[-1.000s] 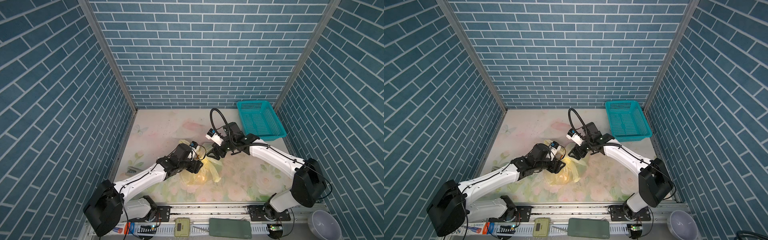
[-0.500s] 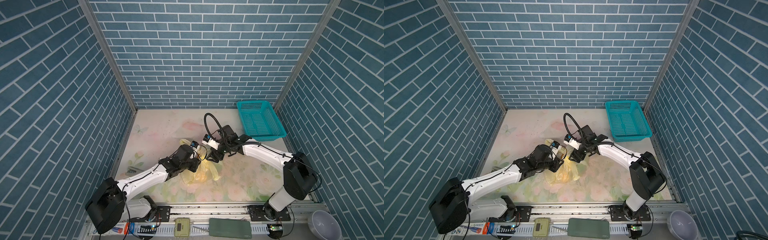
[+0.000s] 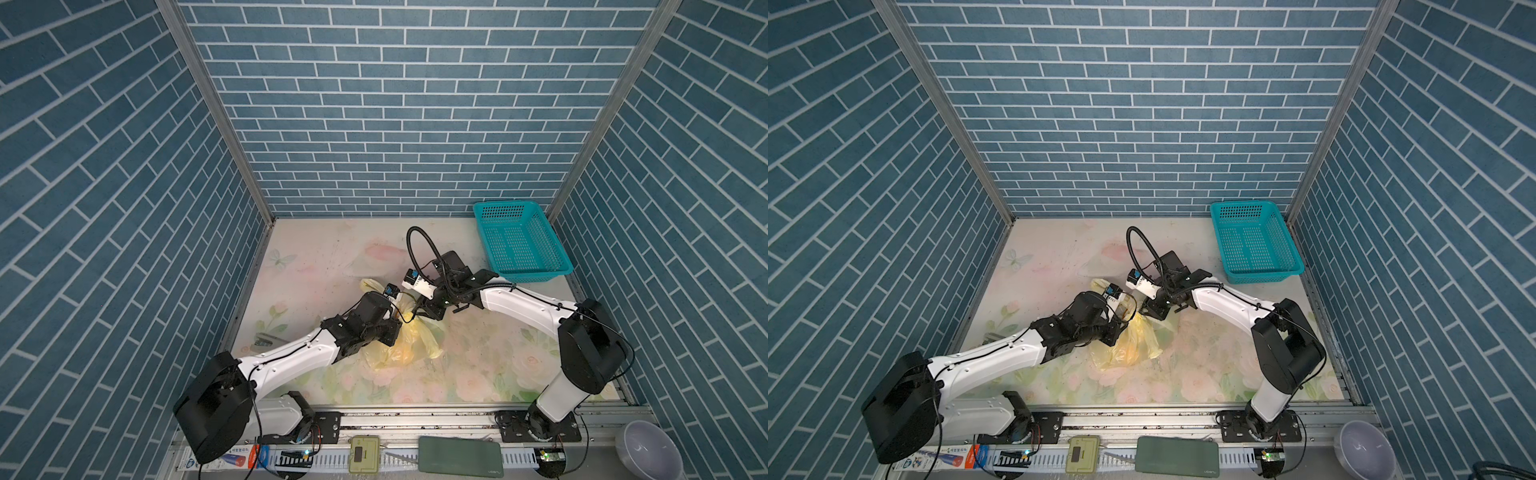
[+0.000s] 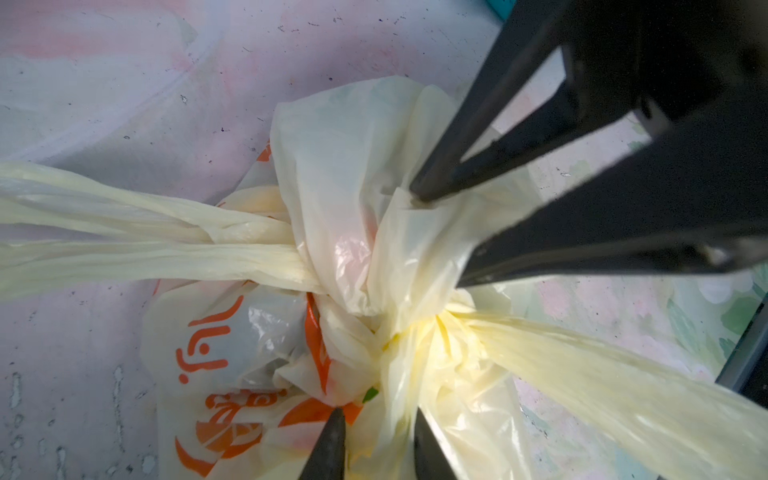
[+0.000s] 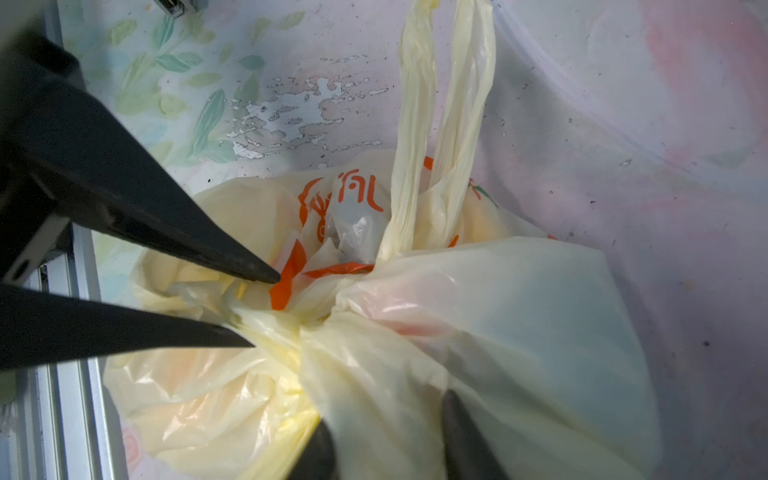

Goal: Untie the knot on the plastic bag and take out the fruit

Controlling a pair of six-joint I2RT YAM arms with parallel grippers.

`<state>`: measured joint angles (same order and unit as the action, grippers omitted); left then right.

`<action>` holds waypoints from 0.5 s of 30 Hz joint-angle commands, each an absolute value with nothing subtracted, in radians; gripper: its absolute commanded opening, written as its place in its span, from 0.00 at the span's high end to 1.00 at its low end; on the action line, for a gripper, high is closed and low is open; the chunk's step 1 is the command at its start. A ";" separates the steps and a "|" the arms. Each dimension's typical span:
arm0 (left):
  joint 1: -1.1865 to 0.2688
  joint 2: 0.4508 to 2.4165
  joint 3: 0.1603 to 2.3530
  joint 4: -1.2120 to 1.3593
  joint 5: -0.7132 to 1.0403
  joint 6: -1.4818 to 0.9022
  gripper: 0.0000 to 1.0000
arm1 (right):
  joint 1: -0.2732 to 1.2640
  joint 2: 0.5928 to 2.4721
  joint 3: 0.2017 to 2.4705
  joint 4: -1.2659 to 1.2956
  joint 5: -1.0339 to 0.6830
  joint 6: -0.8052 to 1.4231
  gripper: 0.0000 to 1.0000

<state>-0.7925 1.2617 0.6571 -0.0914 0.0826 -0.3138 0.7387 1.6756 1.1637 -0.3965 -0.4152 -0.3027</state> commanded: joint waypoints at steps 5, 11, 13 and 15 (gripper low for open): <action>-0.800 1.238 0.662 -0.086 0.018 -0.292 0.85 | 0.741 1.672 1.189 -0.407 -0.392 -0.296 1.00; -0.792 1.276 0.724 -0.088 -0.044 -0.204 1.00 | 0.732 1.586 1.123 -0.363 -0.323 -0.222 1.00; -0.784 1.289 0.743 -0.092 -0.054 -0.171 1.00 | 0.726 1.554 1.090 -0.351 -0.286 -0.190 1.00; -0.772 1.295 0.755 -0.094 -0.059 -0.144 1.00 | 0.715 1.514 1.045 -0.330 -0.245 -0.151 1.00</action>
<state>-0.7876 1.2842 0.7242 -0.0906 -0.0135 -0.2119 0.7307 1.5795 1.1084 -0.3557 -0.3237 -0.2161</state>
